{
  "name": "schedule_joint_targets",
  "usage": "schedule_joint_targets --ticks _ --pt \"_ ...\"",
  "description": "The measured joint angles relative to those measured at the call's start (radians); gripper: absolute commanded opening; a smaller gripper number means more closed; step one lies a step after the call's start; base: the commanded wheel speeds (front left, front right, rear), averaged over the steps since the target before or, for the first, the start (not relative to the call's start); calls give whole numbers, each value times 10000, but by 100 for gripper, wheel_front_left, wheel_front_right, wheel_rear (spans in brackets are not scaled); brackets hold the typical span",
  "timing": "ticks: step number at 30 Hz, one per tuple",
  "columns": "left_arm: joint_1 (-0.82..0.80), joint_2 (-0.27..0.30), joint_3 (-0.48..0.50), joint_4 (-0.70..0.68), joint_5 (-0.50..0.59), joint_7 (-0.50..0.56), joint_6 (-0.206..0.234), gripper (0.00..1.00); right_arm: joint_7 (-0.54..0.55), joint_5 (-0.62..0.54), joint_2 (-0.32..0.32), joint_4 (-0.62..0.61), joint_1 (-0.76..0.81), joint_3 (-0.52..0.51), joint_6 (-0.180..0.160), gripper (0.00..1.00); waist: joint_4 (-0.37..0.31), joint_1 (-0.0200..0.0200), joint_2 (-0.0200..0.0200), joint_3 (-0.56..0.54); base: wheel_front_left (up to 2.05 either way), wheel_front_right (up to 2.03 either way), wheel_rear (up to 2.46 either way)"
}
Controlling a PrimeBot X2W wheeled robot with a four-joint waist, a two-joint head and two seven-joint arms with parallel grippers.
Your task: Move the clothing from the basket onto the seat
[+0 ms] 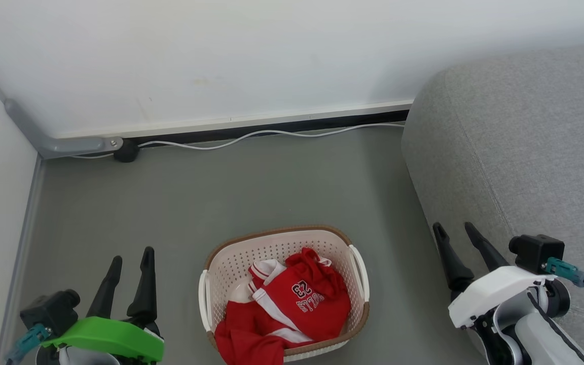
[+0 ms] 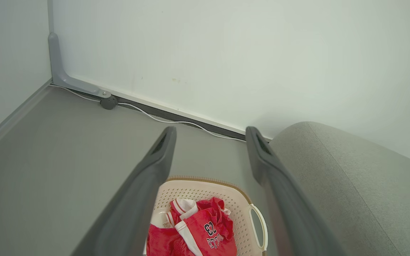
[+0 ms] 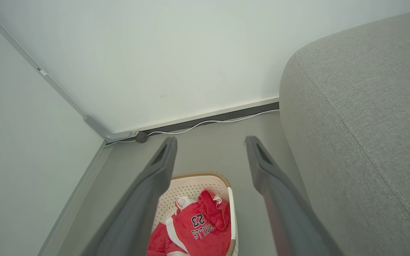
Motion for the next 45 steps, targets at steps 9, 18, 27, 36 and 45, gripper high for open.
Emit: schedule_joint_targets --ticks 9,18,27,36,45 --pt "140 0 -144 -209 1160 -299 -2 100 -290 -1174 -173 -92 -115 512 -203 100 -79 0 0 120 0 0 0" --pt "149 0 -299 -422 2199 -604 -12 100 -593 -2184 -297 -215 -173 945 -311 100 -112 0 0 264 0 0 0" --pt "221 0 -389 -742 3400 -915 -42 100 -907 -3369 -550 -512 -384 1340 -562 100 -118 0 0 603 0 0 0" --pt "215 0 -397 -963 3774 -1001 -56 100 -1014 -3689 -564 -876 -597 1110 -639 100 -156 0 0 1196 0 0 0" --pt "-245 0 -472 -1135 3858 -1001 -123 100 -1020 -3693 -583 -1285 -1070 522 -640 100 -204 0 0 2177 0 0 0"
